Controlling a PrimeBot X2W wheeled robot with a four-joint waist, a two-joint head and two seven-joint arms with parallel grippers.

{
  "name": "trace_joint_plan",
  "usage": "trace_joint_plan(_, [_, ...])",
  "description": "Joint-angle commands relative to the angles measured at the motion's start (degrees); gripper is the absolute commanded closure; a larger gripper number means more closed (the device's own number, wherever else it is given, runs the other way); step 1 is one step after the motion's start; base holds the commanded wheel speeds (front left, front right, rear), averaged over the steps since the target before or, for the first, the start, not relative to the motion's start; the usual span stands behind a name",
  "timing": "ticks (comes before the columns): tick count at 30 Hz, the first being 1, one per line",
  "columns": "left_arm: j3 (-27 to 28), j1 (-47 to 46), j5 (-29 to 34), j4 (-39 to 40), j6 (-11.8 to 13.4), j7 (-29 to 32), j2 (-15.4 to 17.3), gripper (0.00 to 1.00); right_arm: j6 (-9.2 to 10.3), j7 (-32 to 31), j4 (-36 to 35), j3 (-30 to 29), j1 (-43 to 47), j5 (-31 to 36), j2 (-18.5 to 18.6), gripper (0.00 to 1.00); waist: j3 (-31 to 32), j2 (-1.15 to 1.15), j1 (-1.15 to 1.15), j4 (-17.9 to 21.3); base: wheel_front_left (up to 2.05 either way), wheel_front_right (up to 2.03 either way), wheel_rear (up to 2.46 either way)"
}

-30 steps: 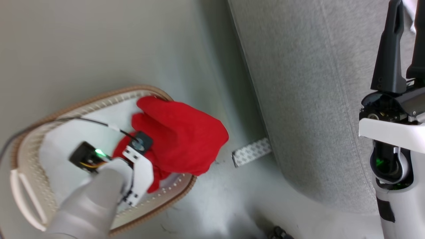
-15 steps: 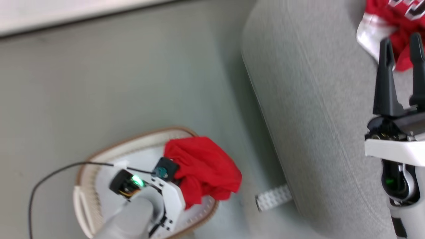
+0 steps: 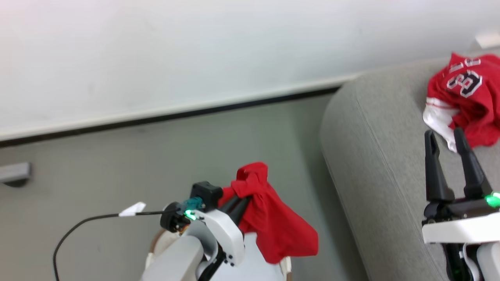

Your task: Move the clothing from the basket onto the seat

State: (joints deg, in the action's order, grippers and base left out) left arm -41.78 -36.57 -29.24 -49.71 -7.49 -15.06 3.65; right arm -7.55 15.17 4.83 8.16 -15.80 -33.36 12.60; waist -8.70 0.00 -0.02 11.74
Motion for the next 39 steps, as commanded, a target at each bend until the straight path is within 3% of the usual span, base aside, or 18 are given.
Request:
trace_joint_plan(1, [0.53,0.60,0.11,0.72,0.27,-0.13,0.70,1.00,0.13,-0.05,0.11,-0.13,1.02,-0.26,0.02,0.00,3.75,0.00,0.02,-3.06,0.00,0.00,0.00])
trace_joint_plan(9, [6.44,1.90,-0.92,9.86,0.22,-0.13,1.54,1.00,0.13,-0.05,1.82,3.16,4.53,0.02,-1.50,0.00,8.04,0.00,0.02,-4.57,0.00,0.00,0.00])
trace_joint_plan(17, [8.78,-2.06,-3.90,14.64,0.05,0.75,2.57,1.00,0.13,-0.05,2.99,7.59,5.53,0.25,-2.78,0.00,9.79,0.00,0.02,-5.47,0.00,0.00,0.00])
trace_joint_plan(30, [9.19,-2.65,-5.58,20.07,1.29,3.17,3.79,1.00,0.13,-0.05,4.05,11.82,4.61,1.19,-2.38,0.00,10.69,0.00,0.02,-6.11,0.00,0.00,0.00])
trace_joint_plan(39, [8.67,-2.20,-6.22,21.52,1.40,3.65,3.23,1.00,0.13,-0.05,7.50,18.58,1.32,3.29,-1.97,0.00,10.74,0.00,0.02,-7.41,0.00,0.00,0.00])
